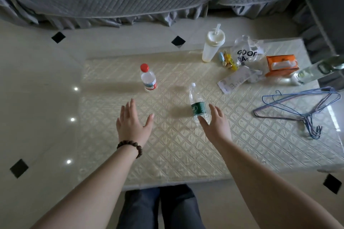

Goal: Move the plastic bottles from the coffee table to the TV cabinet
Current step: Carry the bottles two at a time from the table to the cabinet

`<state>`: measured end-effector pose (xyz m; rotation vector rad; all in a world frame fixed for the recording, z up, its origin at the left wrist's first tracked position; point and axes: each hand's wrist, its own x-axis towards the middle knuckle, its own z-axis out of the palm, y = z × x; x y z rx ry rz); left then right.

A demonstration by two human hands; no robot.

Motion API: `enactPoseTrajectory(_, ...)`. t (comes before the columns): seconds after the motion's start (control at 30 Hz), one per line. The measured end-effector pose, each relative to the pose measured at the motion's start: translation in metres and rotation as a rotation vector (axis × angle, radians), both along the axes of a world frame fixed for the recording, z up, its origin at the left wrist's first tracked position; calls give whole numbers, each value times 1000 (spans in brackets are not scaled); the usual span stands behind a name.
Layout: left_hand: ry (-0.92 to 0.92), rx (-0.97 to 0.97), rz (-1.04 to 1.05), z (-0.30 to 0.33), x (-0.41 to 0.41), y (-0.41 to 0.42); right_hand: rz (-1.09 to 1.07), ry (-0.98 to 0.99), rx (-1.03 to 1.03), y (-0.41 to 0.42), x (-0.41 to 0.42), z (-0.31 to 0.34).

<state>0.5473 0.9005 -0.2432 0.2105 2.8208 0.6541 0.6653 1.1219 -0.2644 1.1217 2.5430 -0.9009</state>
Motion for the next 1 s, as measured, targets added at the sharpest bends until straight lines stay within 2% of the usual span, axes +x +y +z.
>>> enactPoseTrajectory(0.3,-75,25,-72,-117,-30,11,-133,-96,-1,16,-60,-122)
enactPoseTrajectory(0.5,-94,68,-35,-157,-44,9,-239,-199,33,19,-79,-170)
enactPoseTrajectory(0.6,-105,107,2,-162,-53,12,-254,-210,41,22,-82,-181)
enactPoseTrajectory(1.0,-116,420,257,-147,-121,62,-190,30,35,16,-115,-146)
